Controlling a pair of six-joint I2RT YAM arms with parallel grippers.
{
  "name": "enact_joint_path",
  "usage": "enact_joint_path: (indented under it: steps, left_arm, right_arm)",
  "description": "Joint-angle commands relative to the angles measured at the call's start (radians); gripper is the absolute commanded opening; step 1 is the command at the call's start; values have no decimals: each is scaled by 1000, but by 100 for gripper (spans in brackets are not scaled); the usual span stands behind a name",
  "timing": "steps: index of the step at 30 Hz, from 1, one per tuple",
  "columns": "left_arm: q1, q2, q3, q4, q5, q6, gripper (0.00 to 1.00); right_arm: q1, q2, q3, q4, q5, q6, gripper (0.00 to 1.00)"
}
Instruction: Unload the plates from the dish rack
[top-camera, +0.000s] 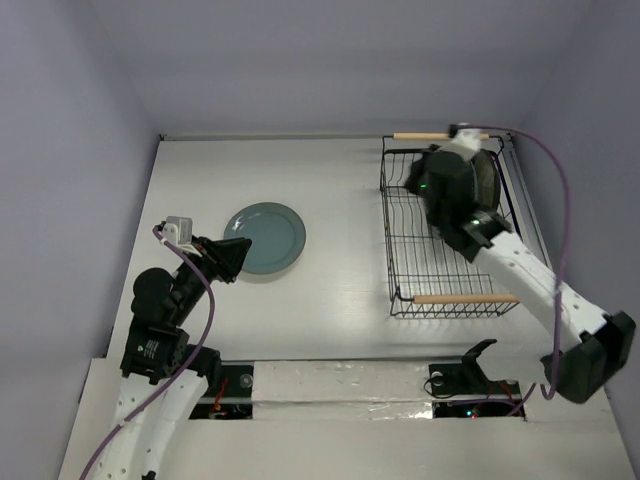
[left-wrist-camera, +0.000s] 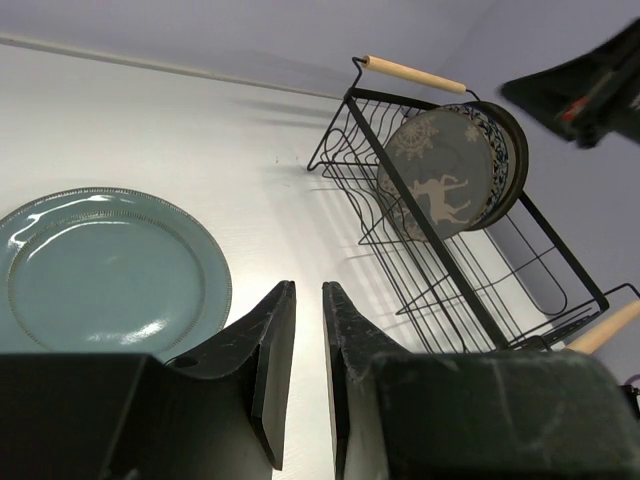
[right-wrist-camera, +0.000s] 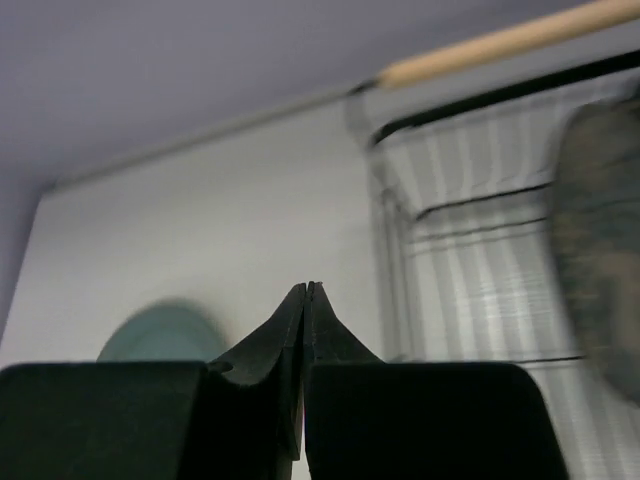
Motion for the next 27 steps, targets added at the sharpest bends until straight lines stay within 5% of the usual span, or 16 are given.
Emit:
enact_joint_path:
  steps: [1,3,7,16,27]
  left_arm:
    - [7,-13,-5,41,3,-3,14]
    - [7,-13,-5,41,6,-3,14]
    - [7,-7,-5,40,4,-3,15]
    - [7,-4,-4,40,1,-3,15]
    - [7,1,-5,40,3,-4,15]
  right_arm:
    - [-161,-95,-82,-83,132,-80,7]
    - [-236,-118,-94,-106,126,-106,36]
    - [-275,-112,-68,-178,165,-143,53]
    - [-402,12,-19,-235,96,-190,50]
    - [-411,158,-5,-151,63,-232,39]
